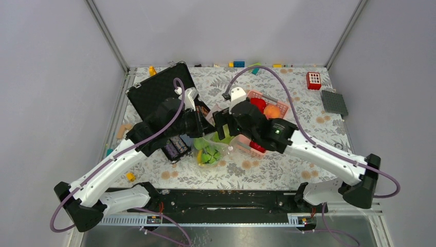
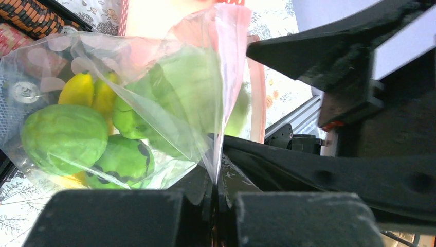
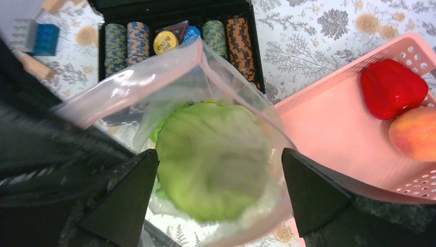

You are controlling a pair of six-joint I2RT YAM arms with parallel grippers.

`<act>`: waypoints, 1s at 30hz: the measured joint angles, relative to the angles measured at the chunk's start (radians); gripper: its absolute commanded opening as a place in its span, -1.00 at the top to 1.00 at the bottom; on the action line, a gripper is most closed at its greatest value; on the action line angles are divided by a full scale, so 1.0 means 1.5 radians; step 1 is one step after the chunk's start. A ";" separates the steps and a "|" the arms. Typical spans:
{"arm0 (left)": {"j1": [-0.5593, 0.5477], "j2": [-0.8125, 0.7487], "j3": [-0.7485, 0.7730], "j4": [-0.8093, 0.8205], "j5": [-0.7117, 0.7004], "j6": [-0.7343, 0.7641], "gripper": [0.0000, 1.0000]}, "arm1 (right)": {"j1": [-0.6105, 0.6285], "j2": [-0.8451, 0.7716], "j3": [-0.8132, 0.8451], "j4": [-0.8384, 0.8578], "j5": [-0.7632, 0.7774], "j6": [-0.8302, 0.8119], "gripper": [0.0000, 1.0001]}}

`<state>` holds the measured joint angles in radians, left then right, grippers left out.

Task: Place the food in the zip-top bag and seal the zipper
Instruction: Place the fake vegetable in the zipper food storage bag, then adjust the zipper food storage bag at the center of the board.

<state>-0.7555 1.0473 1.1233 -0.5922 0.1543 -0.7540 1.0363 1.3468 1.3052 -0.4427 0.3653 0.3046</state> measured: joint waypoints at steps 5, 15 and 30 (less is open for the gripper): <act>0.000 0.000 -0.002 0.012 -0.004 -0.002 1.00 | 0.004 -0.092 -0.018 0.025 -0.011 -0.030 -0.99; -0.001 0.000 -0.002 0.012 -0.007 -0.002 1.00 | -0.018 -0.141 -0.090 0.047 0.072 0.005 -0.68; -0.002 -0.011 -0.001 -0.013 -0.039 -0.003 1.00 | -0.061 -0.061 -0.095 0.019 -0.067 0.050 1.00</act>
<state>-0.7586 1.0309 1.1213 -0.6113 0.0956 -0.7582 0.9451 1.2549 1.1625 -0.4145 0.2649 0.3798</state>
